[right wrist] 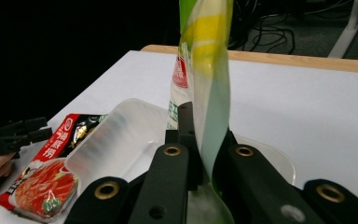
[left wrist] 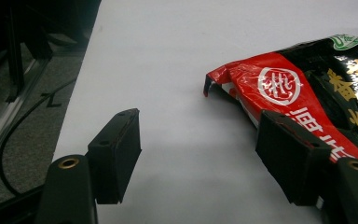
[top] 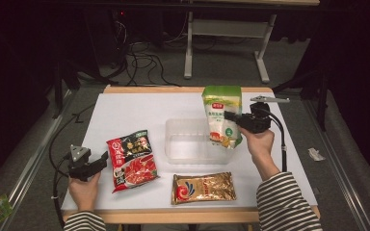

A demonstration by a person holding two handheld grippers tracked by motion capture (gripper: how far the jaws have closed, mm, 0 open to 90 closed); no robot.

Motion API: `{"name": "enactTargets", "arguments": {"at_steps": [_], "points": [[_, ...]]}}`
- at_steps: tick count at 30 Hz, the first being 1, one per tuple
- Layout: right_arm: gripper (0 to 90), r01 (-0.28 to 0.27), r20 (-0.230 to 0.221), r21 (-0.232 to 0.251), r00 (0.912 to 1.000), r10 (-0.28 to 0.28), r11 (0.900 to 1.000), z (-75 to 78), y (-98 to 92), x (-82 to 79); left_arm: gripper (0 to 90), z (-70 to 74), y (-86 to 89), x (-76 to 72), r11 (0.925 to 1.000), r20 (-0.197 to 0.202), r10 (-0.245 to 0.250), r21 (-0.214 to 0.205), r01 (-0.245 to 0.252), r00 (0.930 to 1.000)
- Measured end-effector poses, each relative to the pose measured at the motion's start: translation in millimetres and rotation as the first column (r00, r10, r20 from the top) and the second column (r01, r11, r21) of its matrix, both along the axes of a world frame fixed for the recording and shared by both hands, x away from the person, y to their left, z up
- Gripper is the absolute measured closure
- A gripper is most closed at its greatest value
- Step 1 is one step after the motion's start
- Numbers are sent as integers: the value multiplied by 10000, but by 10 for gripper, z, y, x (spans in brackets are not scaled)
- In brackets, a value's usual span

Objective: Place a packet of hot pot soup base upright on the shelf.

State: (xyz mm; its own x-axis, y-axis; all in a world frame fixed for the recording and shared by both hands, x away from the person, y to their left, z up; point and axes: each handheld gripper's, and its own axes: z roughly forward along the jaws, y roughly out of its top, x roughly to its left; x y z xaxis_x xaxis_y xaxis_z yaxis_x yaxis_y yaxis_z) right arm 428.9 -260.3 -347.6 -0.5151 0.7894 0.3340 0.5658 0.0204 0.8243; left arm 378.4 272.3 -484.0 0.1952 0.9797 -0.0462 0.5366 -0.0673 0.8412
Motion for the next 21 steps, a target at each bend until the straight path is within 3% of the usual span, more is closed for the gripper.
{"name": "enactTargets", "arguments": {"at_steps": [4,14,21], "points": [[899,137,43,31,9999,-137,9999,-17,30,31,317,-1,-16,10,9999,-111,-69,153,71,9999],[898,443,107,-194,9990,-441,9988,-97,177,120,319,0,-5,-3,10000,24,-32,50,32,10000],[898,681,450,-386,9968,-663,9969,-138,180,94,319,0,-12,-1,9999,-3,-65,127,65,10000]]}}
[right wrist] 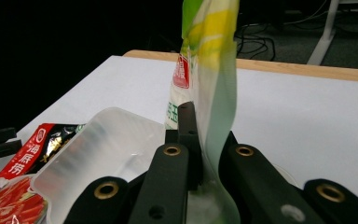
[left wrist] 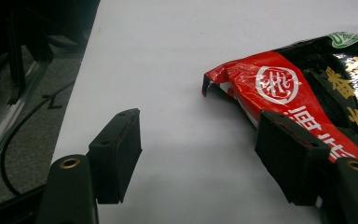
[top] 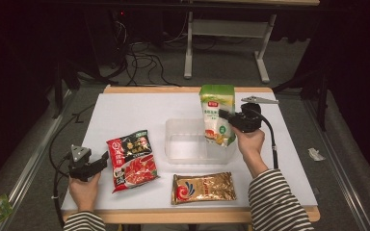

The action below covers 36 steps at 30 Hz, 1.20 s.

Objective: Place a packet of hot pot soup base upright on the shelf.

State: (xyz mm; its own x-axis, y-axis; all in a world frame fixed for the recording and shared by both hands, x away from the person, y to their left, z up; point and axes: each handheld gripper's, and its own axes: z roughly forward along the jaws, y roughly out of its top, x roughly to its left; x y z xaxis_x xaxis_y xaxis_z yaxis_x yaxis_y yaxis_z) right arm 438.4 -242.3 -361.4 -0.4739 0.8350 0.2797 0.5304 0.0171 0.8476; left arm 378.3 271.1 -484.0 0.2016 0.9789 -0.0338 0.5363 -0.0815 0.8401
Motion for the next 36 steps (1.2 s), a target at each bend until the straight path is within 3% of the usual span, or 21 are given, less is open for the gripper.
{"name": "enactTargets", "arguments": {"at_steps": [8,19,30,32,36], "points": [[899,258,185,1,9995,-258,9997,-18,-67,-18,319,-1,-8,6,10000,-46,17,80,-16,10000],[898,309,373,-251,9989,-299,9992,-56,38,-8,319,0,-10,4,10000,-48,-2,94,2,10000],[864,-296,30,-797,9995,299,9964,-189,62,-67,319,1,-7,0,9999,2,-25,103,25,10000],[850,-645,-26,-1151,9979,646,9913,-175,63,-116,319,1,-9,-1,10000,16,-8,88,7,10000],[845,-855,-270,-1442,9962,825,9858,-169,50,-161,319,1,-8,-1,9999,4,-21,109,21,10000]]}}
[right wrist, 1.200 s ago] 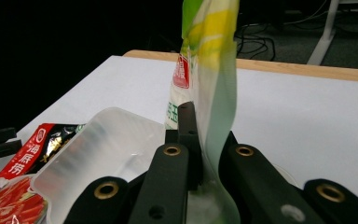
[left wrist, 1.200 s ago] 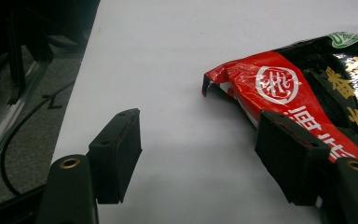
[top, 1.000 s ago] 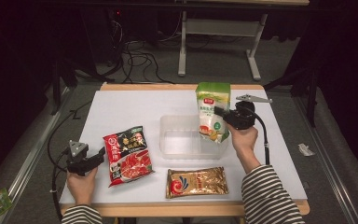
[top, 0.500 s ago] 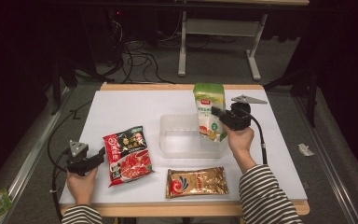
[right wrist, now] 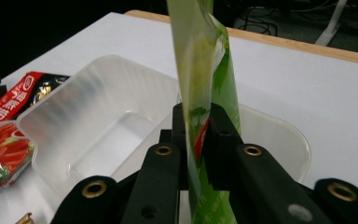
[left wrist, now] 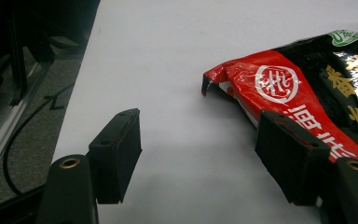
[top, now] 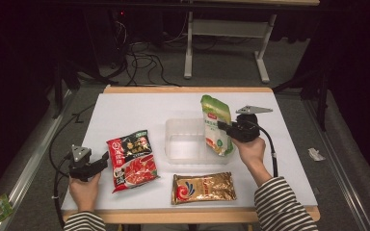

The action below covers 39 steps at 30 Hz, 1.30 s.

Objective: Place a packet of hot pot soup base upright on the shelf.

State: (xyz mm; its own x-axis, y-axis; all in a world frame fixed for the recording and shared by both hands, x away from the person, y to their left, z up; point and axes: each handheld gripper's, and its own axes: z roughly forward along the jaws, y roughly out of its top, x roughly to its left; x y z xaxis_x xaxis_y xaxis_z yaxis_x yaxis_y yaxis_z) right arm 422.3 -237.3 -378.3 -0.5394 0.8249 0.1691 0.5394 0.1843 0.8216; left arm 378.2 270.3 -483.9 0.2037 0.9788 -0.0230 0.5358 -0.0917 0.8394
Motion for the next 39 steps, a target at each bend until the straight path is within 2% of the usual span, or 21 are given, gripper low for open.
{"name": "enactTargets", "arguments": {"at_steps": [4,7,15,18,22,29,32,37,38,39], "points": [[844,-101,-42,48,9999,101,9999,-16,-31,-6,319,-1,-2,0,10000,20,14,-15,-14,10000],[844,-116,-253,140,9996,120,9998,-53,-60,-34,318,-1,-3,0,10000,-13,17,-17,-17,10000],[860,-218,-435,-17,9988,217,9998,-105,-119,-91,319,-1,-5,0,10000,9,9,45,-9,10000],[883,-261,-516,-65,9983,258,9996,-192,-163,-129,319,-1,-5,0,10000,10,13,44,-14,10000],[891,-238,-589,-95,9980,232,9997,-222,-203,-155,319,-1,-6,0,10000,8,23,47,-23,10000],[892,-243,-473,-311,9986,228,9992,-279,-215,-189,318,0,-9,-7,10000,69,-4,74,4,10000],[892,-308,-449,-563,9986,283,9979,-306,-206,-214,318,0,-8,-6,10000,55,-6,67,5,10000],[881,-280,-412,-513,9988,259,9983,-305,-216,-212,317,-1,-6,-4,10000,51,6,22,-6,10000],[867,-197,-161,-415,9997,190,9989,-301,-229,-235,317,-1,-4,-3,10000,43,8,1,-8,10000],[867,-197,-161,-415,9997,190,9989,-301,-229,-235,317,-1,-4,-3,10000,43,8,1,-8,10000]]}}
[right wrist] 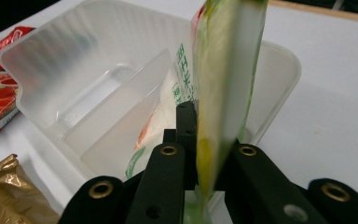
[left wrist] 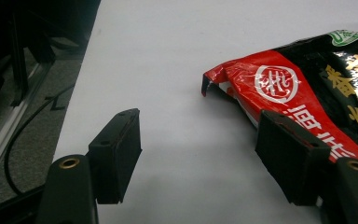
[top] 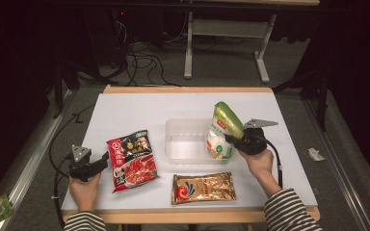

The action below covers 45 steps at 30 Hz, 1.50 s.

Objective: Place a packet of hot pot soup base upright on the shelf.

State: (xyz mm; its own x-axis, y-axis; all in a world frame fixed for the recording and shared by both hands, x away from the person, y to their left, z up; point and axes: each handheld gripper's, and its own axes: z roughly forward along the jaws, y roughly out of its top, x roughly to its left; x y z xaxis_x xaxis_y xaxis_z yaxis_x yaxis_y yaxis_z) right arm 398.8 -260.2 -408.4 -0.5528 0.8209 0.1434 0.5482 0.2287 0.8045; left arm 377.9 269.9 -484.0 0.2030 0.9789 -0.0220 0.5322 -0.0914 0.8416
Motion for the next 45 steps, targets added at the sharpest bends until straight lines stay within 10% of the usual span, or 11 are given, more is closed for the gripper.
{"name": "enactTargets", "arguments": {"at_steps": [19,45], "points": [[619,457,695,403,9964,-485,9981,92,-183,-231,317,0,0,5,10000,-79,-32,-8,32,10000],[559,993,1012,690,9892,-1060,9927,-39,-403,-619,317,1,8,-2,9999,-10,-51,-89,51,10000]]}}
